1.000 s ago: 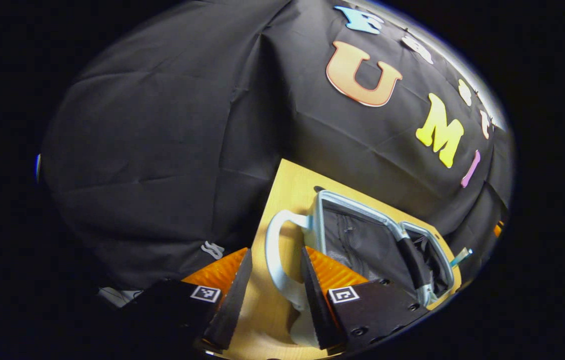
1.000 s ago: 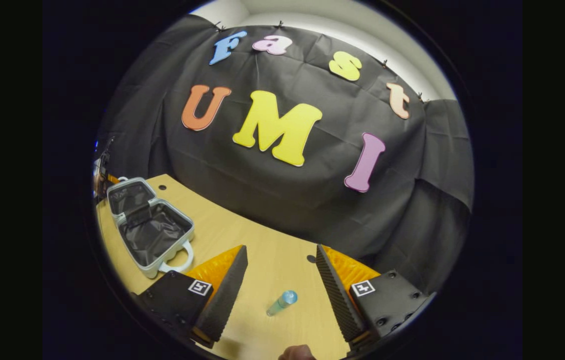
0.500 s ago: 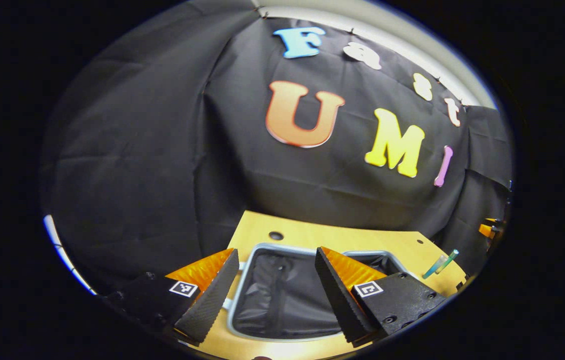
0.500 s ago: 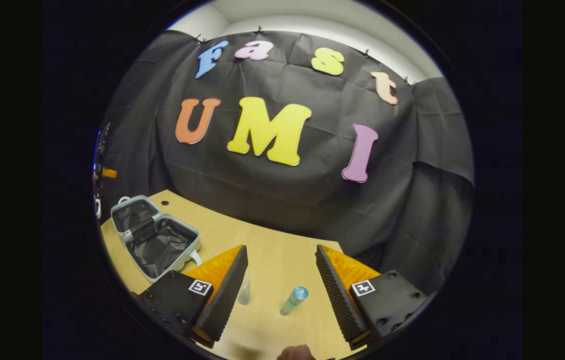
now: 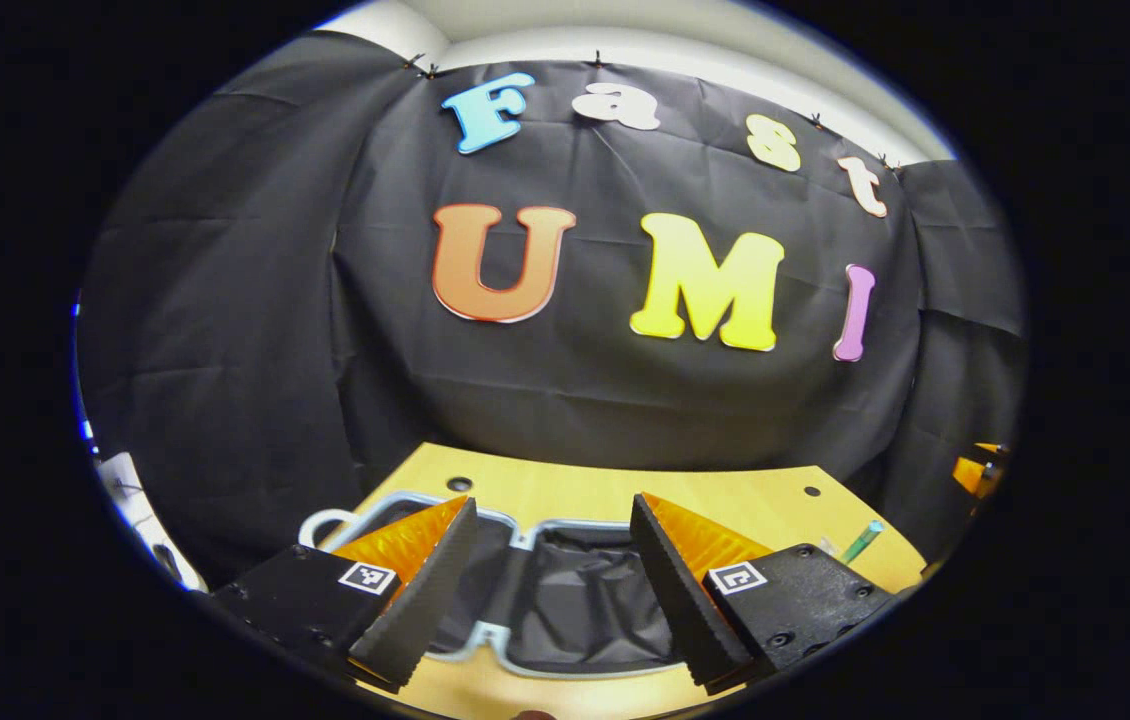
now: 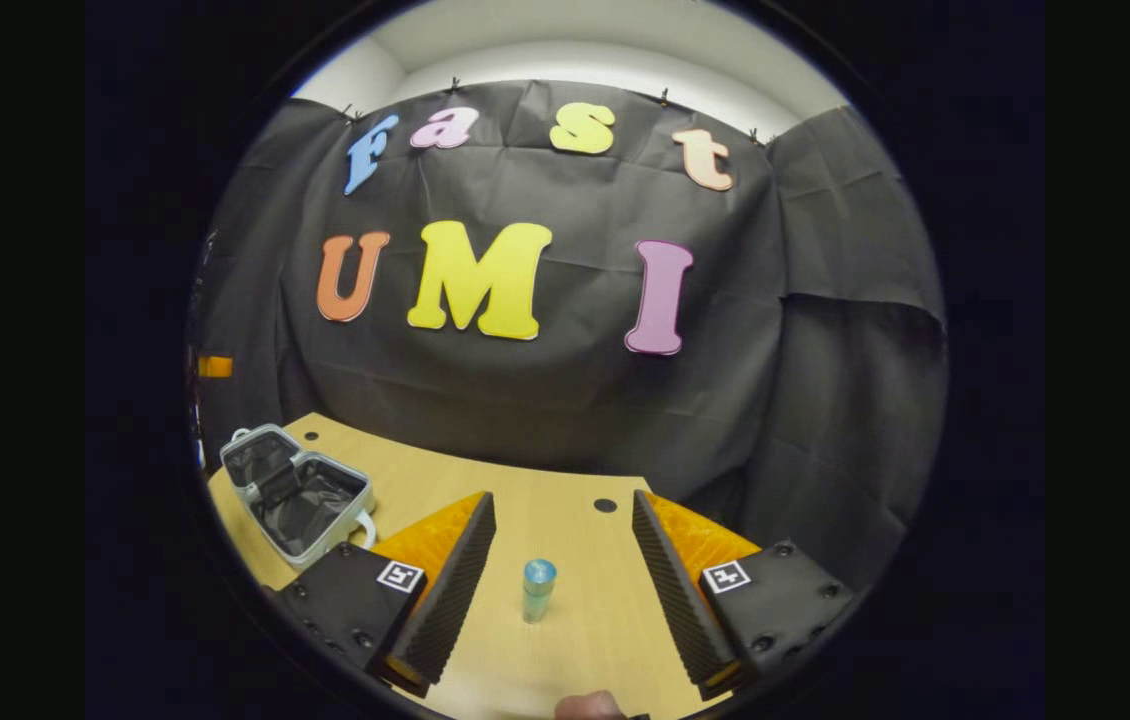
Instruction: First open the suitcase, pack the skin care products into it, and then close the suitcase.
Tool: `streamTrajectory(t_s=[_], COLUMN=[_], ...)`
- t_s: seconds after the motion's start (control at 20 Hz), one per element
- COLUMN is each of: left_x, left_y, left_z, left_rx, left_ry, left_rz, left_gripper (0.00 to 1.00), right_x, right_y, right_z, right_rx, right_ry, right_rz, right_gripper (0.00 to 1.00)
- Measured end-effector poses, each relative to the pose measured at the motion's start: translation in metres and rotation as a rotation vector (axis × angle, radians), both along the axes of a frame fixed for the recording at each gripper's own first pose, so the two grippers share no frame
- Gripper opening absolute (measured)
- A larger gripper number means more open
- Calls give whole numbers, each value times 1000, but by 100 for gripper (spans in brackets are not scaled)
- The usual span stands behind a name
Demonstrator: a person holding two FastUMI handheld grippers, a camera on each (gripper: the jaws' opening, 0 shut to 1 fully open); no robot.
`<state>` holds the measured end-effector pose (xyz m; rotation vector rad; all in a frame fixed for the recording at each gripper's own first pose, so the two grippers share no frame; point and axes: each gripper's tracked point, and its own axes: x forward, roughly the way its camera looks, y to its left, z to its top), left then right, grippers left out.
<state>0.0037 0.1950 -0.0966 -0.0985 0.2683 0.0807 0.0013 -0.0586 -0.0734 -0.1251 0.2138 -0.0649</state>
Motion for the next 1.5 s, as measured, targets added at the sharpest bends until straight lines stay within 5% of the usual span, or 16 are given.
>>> streamTrajectory(t_s=[0.25,0.55,0.85,1.5], left_x=[-9,-12,-10,45], left_y=[-117,-212,-300,-331], left_z=[-15,-51,-114,-239], left_rx=[10,14,29,9], left_ry=[2,71,145,307], left_rz=[-56,-88,-212,-173], left_gripper=[100,98,98,98], right_x=[-8,-10,-13,-25], right_y=[-39,-66,-85,-117], right_z=[-22,-46,-80,-150], right_rx=[24,52,38,22], right_ry=[42,101,171,308], right_rz=[0,27,69,94], right_gripper=[82,82,83,82])
